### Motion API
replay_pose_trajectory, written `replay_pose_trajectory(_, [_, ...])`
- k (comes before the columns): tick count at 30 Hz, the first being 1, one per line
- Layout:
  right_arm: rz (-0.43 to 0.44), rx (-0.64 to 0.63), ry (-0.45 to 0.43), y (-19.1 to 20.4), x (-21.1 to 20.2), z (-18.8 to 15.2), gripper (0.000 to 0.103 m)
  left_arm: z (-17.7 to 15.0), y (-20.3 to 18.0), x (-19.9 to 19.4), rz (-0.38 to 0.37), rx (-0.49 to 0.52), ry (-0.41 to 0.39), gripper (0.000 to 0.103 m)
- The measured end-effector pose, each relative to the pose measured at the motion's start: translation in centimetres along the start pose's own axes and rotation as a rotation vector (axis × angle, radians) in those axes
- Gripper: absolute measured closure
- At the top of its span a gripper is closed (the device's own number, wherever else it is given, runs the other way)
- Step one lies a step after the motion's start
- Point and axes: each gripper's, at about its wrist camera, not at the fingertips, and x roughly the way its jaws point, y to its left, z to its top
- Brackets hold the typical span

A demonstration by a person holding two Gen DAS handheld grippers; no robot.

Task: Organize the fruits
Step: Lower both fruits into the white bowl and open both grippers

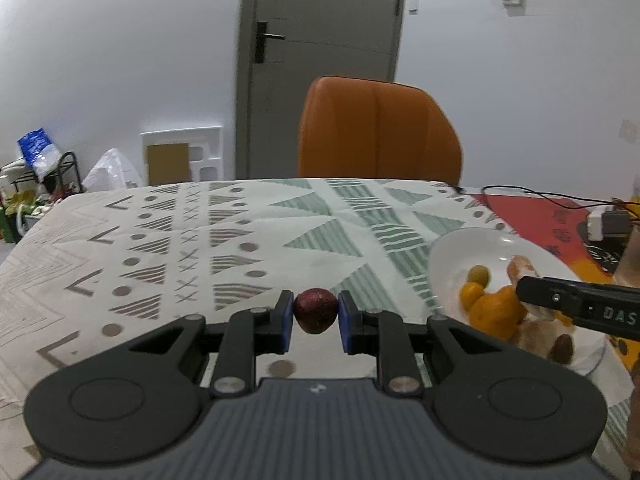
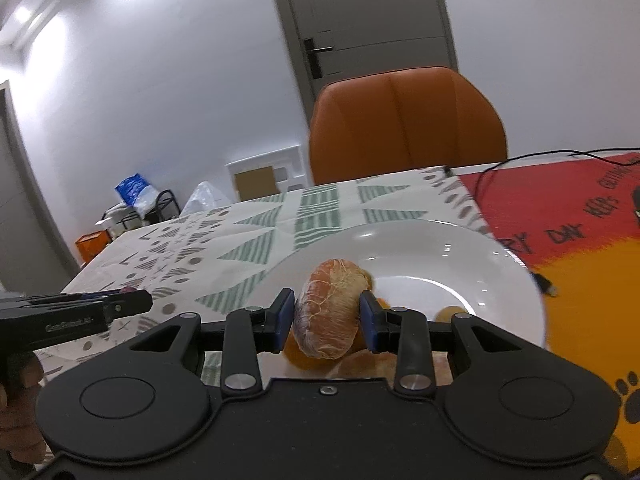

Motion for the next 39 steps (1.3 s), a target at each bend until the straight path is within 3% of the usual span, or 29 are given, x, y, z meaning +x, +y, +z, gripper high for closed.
replay_pose_trajectory(22, [-0.072,0.025,-0.03,-3.4,0.8,1.4,0.069,1.8,-4.5,2.1,-0.089,0.043,-0.017,0.081])
replay_pose_trajectory(24, [-0.08,0.028,-0.032,-3.6,0.9,1.6,0.063,1.9,-4.9,2.4,-0.098,0.044,-0.013,0.081])
replay_pose_trajectory(39, [-0.096,0.127,-0.052,-6.0,-2.1,0.4,0.062,2.2,-7.6,3.6,-0.155,0.08,0.001,0.081])
